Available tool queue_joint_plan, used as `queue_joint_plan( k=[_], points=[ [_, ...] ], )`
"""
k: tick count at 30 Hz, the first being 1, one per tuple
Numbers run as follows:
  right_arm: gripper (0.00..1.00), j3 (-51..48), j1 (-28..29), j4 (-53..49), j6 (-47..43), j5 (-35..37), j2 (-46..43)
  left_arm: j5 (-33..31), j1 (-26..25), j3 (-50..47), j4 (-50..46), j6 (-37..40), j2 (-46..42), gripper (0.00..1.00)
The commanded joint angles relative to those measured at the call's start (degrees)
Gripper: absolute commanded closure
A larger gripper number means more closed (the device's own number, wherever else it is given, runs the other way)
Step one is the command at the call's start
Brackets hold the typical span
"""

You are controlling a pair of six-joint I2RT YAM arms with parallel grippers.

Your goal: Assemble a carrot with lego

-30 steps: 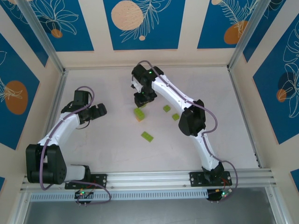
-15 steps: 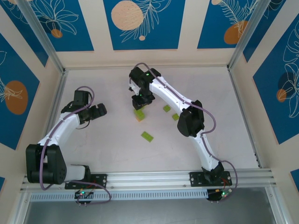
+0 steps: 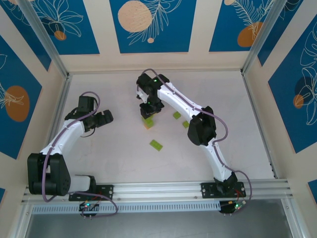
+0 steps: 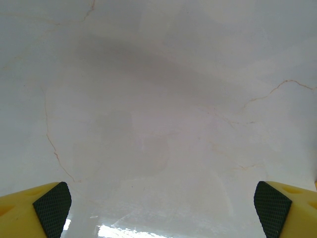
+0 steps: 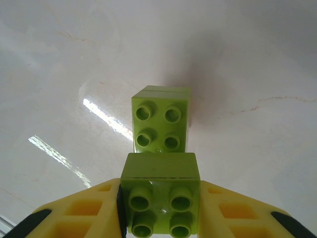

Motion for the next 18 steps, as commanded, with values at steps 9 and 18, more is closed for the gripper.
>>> queue_joint_plan(
  k=[9, 18],
  points=[
    [0.64, -1.81, 1.13, -0.03, 1.18, -1.79, 2.28, 0.80, 0.99, 1.12, -0.79, 0.27, -0.75, 0.02],
    [0.65, -2.25, 1.46, -0.47, 1.47, -1.02, 2.94, 0.78, 0.96, 1.12, -0.78, 0.18, -0.75, 0.02]
  ],
)
